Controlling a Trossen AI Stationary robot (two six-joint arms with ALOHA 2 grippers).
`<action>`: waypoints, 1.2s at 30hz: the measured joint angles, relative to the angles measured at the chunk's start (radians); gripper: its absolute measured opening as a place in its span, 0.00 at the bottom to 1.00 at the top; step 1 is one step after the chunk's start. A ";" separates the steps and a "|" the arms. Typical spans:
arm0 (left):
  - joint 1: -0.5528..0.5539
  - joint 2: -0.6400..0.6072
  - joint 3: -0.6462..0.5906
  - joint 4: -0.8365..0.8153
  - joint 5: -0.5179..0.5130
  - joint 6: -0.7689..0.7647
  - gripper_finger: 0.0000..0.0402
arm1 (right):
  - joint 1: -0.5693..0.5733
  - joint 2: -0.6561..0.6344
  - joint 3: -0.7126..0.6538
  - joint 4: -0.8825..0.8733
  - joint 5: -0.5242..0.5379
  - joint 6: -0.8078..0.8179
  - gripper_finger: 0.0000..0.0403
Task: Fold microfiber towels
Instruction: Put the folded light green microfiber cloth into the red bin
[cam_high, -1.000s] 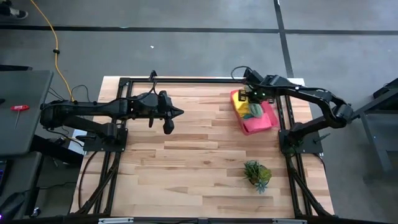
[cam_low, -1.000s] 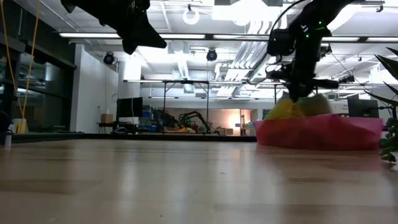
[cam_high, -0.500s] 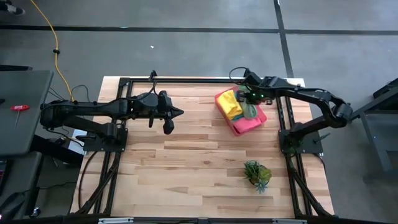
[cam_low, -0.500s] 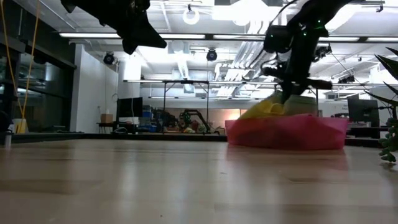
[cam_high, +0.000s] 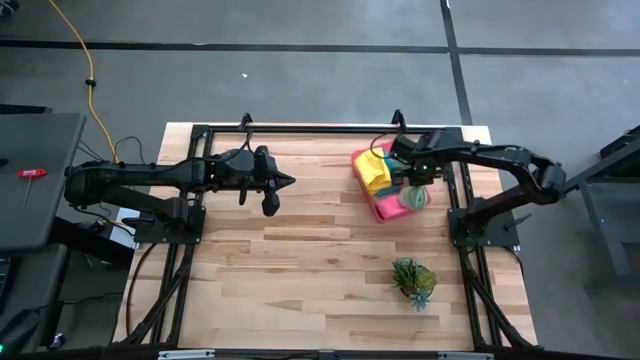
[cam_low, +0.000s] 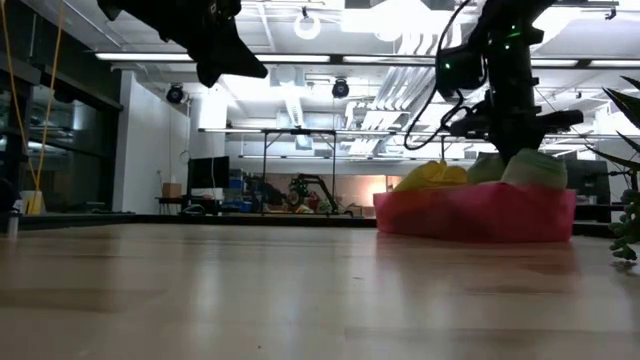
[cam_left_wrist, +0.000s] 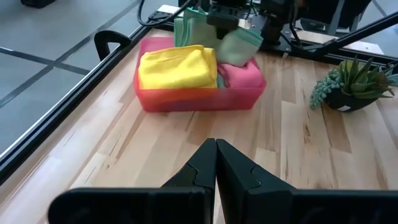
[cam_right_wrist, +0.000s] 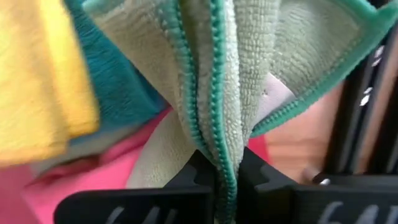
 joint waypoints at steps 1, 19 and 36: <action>0.000 0.000 0.000 -0.002 0.000 0.004 0.00 | 0.020 0.000 0.000 0.003 -0.007 0.017 0.00; 0.000 0.000 0.000 -0.025 0.026 0.004 0.00 | 0.299 -0.022 0.000 0.244 -0.034 0.312 0.00; 0.000 0.000 0.000 -0.036 0.026 0.000 0.00 | 0.098 -0.450 -0.240 0.875 -0.178 -0.061 0.00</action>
